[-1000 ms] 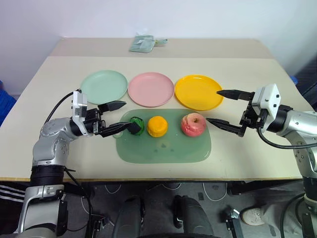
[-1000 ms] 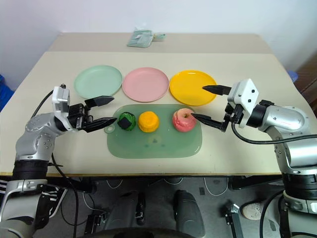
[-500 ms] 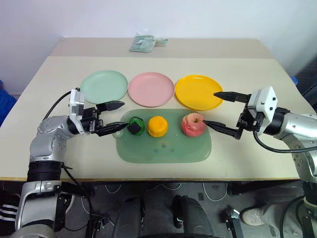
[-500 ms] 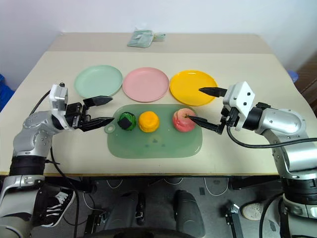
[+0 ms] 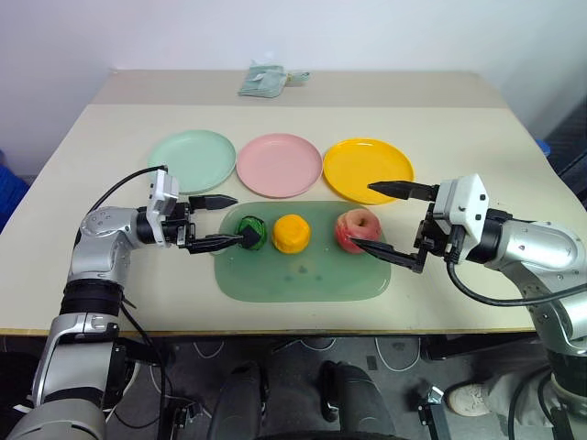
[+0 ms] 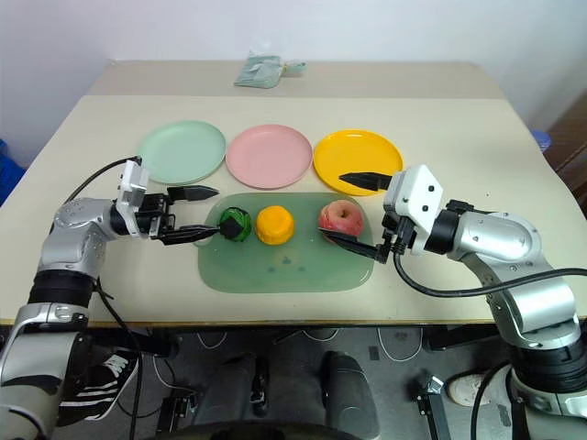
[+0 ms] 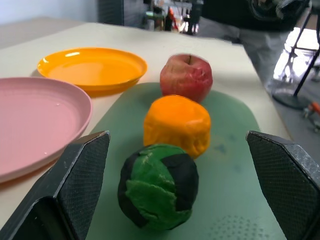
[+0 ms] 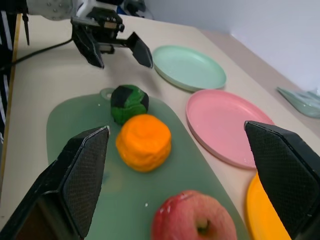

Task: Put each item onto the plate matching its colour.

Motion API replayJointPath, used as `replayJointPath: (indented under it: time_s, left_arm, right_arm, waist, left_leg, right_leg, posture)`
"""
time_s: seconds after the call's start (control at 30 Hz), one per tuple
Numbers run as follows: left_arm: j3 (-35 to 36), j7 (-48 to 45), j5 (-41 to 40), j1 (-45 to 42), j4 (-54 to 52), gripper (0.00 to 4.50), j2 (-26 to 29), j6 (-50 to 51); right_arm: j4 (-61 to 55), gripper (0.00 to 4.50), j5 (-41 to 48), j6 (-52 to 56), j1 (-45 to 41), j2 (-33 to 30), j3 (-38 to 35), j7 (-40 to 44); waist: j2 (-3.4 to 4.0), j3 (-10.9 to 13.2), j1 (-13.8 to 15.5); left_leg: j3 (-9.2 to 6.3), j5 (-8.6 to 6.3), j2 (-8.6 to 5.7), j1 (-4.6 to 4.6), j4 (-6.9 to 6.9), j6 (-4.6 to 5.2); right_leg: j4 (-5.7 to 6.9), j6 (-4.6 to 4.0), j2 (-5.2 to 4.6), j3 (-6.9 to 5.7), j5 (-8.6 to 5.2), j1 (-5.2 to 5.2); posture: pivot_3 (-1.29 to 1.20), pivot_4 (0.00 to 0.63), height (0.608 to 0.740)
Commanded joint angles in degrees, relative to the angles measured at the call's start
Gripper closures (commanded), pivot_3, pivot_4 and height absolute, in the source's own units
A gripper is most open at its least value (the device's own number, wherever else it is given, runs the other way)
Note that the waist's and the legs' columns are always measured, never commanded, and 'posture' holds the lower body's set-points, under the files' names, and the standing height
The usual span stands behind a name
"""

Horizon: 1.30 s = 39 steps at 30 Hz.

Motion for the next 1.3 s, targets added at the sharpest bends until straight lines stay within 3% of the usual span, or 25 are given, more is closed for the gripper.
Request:
replayJointPath:
  time_s: [0.03, 0.27, 0.5, 0.6, 0.67, 0.93, 1.07, 1.3]
  left_arm:
    - [-0.7, 0.0, 3.2, -1.5, 3.5, 0.00, 0.1, -5.5]
    - [-1.4, 2.3, 6.6, -3.6, 11.6, 0.00, -3.6, -13.4]
    - [-1.9, 2.7, 6.8, -4.4, 14.6, 0.00, -6.7, -13.2]
    - [-2.1, 2.4, 6.7, -4.0, 14.2, 0.83, -7.0, -12.0]
    - [-2.0, 3.1, 7.3, -3.4, 13.8, 1.80, -6.9, -13.3]
    - [3.2, 6.1, 2.4, -4.2, 11.8, 1.80, -6.2, -9.5]
    - [9.9, 20.9, 1.4, -12.1, 16.9, 1.80, -5.2, -7.1]
    - [13.0, 44.9, 5.8, -21.7, 28.2, 1.80, -5.0, -8.1]
  right_arm:
    - [-3.5, 0.09, 0.0, -0.3, -0.2, 0.3, -0.8, -1.7]
    - [-6.0, 0.09, -1.4, 0.5, 0.1, 1.0, 0.1, -4.8]
    - [-6.7, 0.09, -1.7, 0.4, 1.1, 1.3, -0.2, -5.9]
    - [-6.5, 0.00, -1.6, 0.2, 1.0, 1.4, -0.4, -6.1]
    - [-6.3, 0.00, -1.6, 0.1, 0.8, 1.4, -0.4, -6.1]
    - [-5.2, 0.00, -1.1, -0.1, -0.5, 2.2, -0.4, -6.3]
    - [-4.0, 0.00, 1.4, 2.7, -3.2, 4.9, -1.0, -9.1]
    - [1.8, 0.00, -9.6, 7.7, -10.3, 10.5, 8.5, -19.4]
  waist:
    - [0.00, 0.0, 0.0]
    - [-0.01, 0.0, 0.1]
    - [-0.02, 0.0, 0.0]
    - [-0.03, 0.0, 0.0]
    - [-0.03, 0.0, 0.0]
    - [-0.03, 0.0, 0.0]
    - [-0.15, 0.1, 0.1]
    - [-0.15, 0.0, -0.1]
  left_leg:
    - [0.00, 0.00, 0.00, 0.00, 0.00, 0.00]
    - [0.00, 0.00, 0.00, -0.02, 0.01, 0.00]
    - [-0.01, 0.00, 0.00, -0.01, 0.00, 0.00]
    - [-0.01, 0.00, 0.00, -0.01, 0.01, 0.00]
    - [-0.01, 0.00, 0.00, -0.01, 0.01, 0.00]
    - [-0.02, 0.00, 0.00, -0.01, 0.01, 0.00]
    - [-0.10, 0.01, 0.01, -0.03, 0.04, 0.01]
    - [-0.04, 0.01, -0.03, -0.01, 0.01, 0.01]
  right_leg:
    - [0.00, 0.00, 0.00, -0.01, 0.00, 0.00]
    - [0.00, 0.00, -0.01, -0.01, 0.00, 0.01]
    - [0.00, 0.01, 0.00, -0.01, 0.01, 0.00]
    - [0.01, 0.01, 0.00, -0.01, 0.01, 0.00]
    - [0.01, 0.01, 0.00, -0.01, 0.01, 0.00]
    - [0.01, 0.01, 0.00, -0.01, 0.01, 0.00]
    - [0.06, 0.18, 0.03, -0.04, 0.11, 0.00]
    - [0.05, 0.37, -0.01, -0.04, 0.21, 0.02]
  posture:
    - [0.00, 0.150, 0.740]
    - [0.00, 0.150, 0.740]
    - [0.00, 0.150, 0.740]
    - [0.00, 0.150, 0.740]
    - [0.00, 0.150, 0.740]
    - [0.00, 0.150, 0.740]
    - [0.00, 0.150, 0.740]
    - [0.00, 0.150, 0.740]
